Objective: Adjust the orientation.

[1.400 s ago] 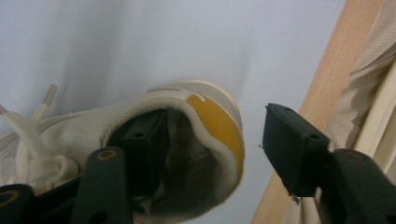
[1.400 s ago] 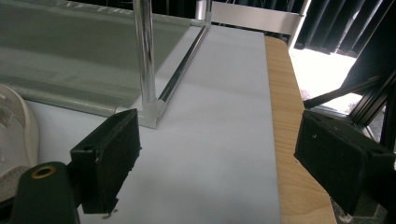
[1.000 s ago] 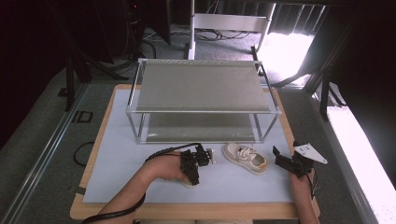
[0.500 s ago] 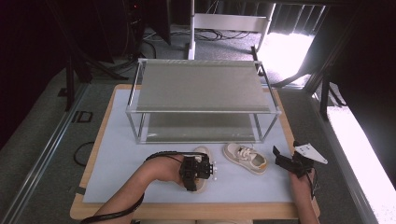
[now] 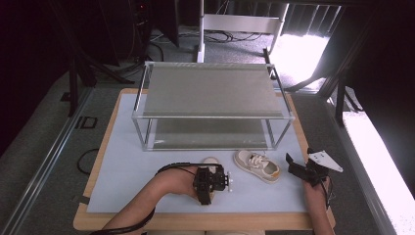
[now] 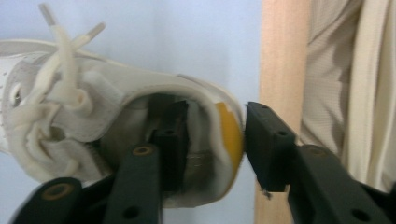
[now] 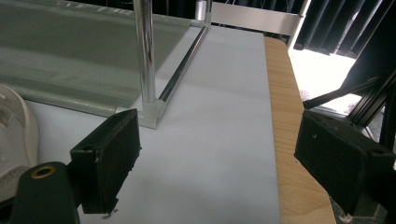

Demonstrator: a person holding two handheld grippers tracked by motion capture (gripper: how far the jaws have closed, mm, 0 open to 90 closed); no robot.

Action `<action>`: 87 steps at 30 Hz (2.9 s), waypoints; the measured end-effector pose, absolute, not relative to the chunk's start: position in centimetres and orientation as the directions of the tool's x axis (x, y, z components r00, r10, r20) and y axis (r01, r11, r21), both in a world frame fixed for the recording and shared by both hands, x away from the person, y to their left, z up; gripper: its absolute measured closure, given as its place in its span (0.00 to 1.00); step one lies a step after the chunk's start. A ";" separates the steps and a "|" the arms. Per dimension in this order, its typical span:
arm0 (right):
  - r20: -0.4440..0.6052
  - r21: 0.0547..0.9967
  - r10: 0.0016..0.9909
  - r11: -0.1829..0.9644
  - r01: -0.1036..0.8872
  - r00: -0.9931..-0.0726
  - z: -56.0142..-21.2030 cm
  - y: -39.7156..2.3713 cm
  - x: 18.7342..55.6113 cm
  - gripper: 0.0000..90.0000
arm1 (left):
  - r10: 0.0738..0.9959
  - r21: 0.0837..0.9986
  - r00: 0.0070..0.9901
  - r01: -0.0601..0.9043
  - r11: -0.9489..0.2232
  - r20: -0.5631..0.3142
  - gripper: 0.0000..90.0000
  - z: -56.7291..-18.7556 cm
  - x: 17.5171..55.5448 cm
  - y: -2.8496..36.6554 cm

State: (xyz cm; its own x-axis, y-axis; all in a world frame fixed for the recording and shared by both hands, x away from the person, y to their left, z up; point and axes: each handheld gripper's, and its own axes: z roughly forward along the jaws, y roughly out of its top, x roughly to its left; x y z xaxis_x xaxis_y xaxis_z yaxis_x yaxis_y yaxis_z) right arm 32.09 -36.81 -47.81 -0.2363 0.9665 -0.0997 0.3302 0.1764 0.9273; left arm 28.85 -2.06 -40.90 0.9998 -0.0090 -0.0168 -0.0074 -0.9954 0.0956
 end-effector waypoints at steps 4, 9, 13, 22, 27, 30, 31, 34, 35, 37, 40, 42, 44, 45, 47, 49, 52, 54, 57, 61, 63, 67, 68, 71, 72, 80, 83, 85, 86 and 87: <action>-0.093 0.932 0.967 0.169 0.321 -0.238 -47.8 -36.8 32.0 0.15 | 0.001 0.086 1.000 0.003 -0.996 -0.025 0.64 -41.1 29.0 -2.0; -0.075 0.931 0.967 0.155 0.329 -0.244 -47.8 -37.0 32.0 0.14 | 0.005 0.088 0.999 0.009 -0.996 -0.048 0.64 -41.3 29.3 -1.9; -0.025 0.925 0.960 0.128 0.357 -0.279 -47.7 -37.2 32.1 0.13 | 0.001 0.087 0.998 0.006 -0.996 -0.059 0.64 -41.3 29.4 -2.0; 0.008 0.879 0.872 0.228 0.419 -0.490 -46.6 -37.9 32.1 0.13 | 0.010 0.096 0.998 0.016 -0.995 -0.058 0.64 -40.9 29.5 -1.2; -0.040 0.852 0.766 0.361 0.378 -0.641 -43.6 -38.5 31.7 0.13 | 0.019 0.090 0.998 0.025 -0.996 -0.067 0.64 -40.7 29.7 -0.9; -0.078 0.811 0.669 0.474 0.343 -0.739 -41.4 -38.5 31.6 0.27 | 0.018 0.081 0.998 0.023 -0.996 -0.065 0.64 -40.7 29.6 -1.0; -0.089 0.786 0.635 0.517 0.337 -0.767 -40.7 -38.3 31.6 0.28 | 0.019 0.079 0.998 0.024 -0.997 -0.065 0.64 -40.7 29.6 -1.0; -0.146 0.734 0.563 0.613 0.292 -0.814 -38.8 -37.1 31.4 0.29 | 0.023 0.078 0.998 0.027 -0.997 -0.062 0.64 -40.8 29.6 -1.1; -0.162 0.716 0.532 0.643 0.272 -0.831 -38.3 -36.6 31.3 0.30 | 0.029 0.076 0.997 0.034 -0.996 -0.068 0.64 -40.8 29.6 -1.1; -0.192 0.667 0.475 0.705 0.241 -0.859 -37.4 -35.4 31.2 0.34 | 0.023 0.072 0.997 0.028 -0.997 -0.067 0.64 -40.8 29.7 -1.2; -0.219 0.585 0.398 0.784 0.207 -0.891 -36.7 -33.2 31.3 0.35 | 0.021 0.069 0.998 0.025 -0.997 -0.064 0.64 -40.8 29.7 -1.4; -0.240 0.529 0.333 0.833 0.165 -0.912 -36.5 -31.7 31.2 0.40 | 0.026 0.067 0.997 0.030 -0.997 -0.069 0.64 -40.9 29.6 -1.4; -0.249 0.497 0.295 0.856 0.140 -0.922 -36.5 -31.0 31.1 0.45 | 0.027 0.066 0.997 0.031 -0.997 -0.070 0.64 -40.9 29.6 -1.4; -0.295 0.425 0.220 0.902 0.078 -0.930 -36.5 -29.8 30.7 0.48 | 0.030 0.066 0.997 0.035 -0.997 -0.075 0.64 -40.9 29.6 -1.4; -0.301 0.356 0.155 0.934 0.040 -0.941 -36.6 -28.9 30.6 0.54 | 0.031 0.067 0.997 0.036 -0.997 -0.076 0.64 -40.9 29.7 -1.4; -0.315 0.292 0.086 0.956 -0.011 -0.945 -36.6 -28.2 30.6 0.59 | 0.030 0.067 0.997 0.035 -0.997 -0.077 0.64 -41.0 29.7 -1.4; -0.301 0.203 0.023 0.978 -0.041 -0.953 -36.8 -27.1 31.0 0.64 | 0.027 0.064 0.997 0.033 -0.997 -0.078 0.64 -41.1 29.7 -1.5; -0.279 0.149 -0.021 0.987 -0.064 -0.960 -37.0 -26.3 31.3 0.67 | 0.024 0.063 0.997 0.029 -0.998 -0.079 0.64 -41.1 29.7 -1.5; -0.259 0.075 -0.066 0.993 -0.089 -0.963 -37.4 -25.2 32.0 0.70 | 0.022 0.066 0.996 0.028 -0.997 -0.081 0.64 -41.2 29.8 -1.6; -0.208 -0.005 -0.098 0.995 -0.099 -0.973 -38.3 -24.5 32.7 0.71 | 0.020 0.067 0.996 0.025 -0.997 -0.083 0.64 -41.2 29.8 -1.5; -0.189 -0.047 -0.106 0.994 -0.099 -0.976 -38.9 -24.3 33.0 0.72 | 0.019 0.068 0.996 0.024 -0.997 -0.083 0.64 -41.2 29.8 -1.5; -0.176 -0.067 -0.126 0.991 -0.116 -0.976 -40.2 -24.1 33.1 0.80 | 0.023 0.082 0.996 0.030 -0.996 -0.081 0.64 -41.2 29.7 -1.3; -0.173 -0.062 -0.125 0.991 -0.115 -0.977 -40.2 -24.1 33.2 0.81 | 0.022 0.082 0.996 0.029 -0.996 -0.082 0.64 -41.2 29.8 -1.3; -0.165 -0.043 -0.120 0.993 -0.114 -0.979 -40.0 -24.1 33.0 0.85 | 0.027 0.082 0.997 0.034 -0.996 -0.077 0.64 -41.1 29.7 -1.1; -0.165 -0.037 -0.123 0.992 -0.118 -0.979 -39.9 -24.0 32.6 0.86 | 0.028 0.082 0.997 0.035 -0.996 -0.076 0.64 -41.1 29.7 -1.1; -0.137 0.067 -0.030 0.997 -0.039 -0.990 -39.5 -23.2 31.3 0.82 | 0.033 0.087 0.997 0.039 -0.995 -0.072 0.64 -40.9 29.6 -1.1; -0.119 0.100 -0.017 0.995 -0.029 -0.993 -39.2 -22.9 31.2 0.81 | 0.036 0.089 0.997 0.042 -0.995 -0.070 0.64 -40.9 29.6 -1.1; -0.083 0.129 -0.032 0.991 -0.043 -0.996 -39.3 -22.3 30.7 0.76 | 0.041 0.094 0.997 0.048 -0.994 -0.070 0.64 -40.9 29.5 -1.1; -0.082 0.143 -0.035 0.989 -0.046 -0.996 -39.2 -22.1 30.5 0.74 | 0.037 0.097 0.997 0.044 -0.994 -0.069 0.64 -40.9 29.5 -1.0; -0.081 0.163 -0.036 0.985 -0.049 -0.996 -39.1 -22.0 30.5 0.70 | 0.044 0.102 0.996 0.051 -0.993 -0.073 0.64 -40.9 29.5 -1.0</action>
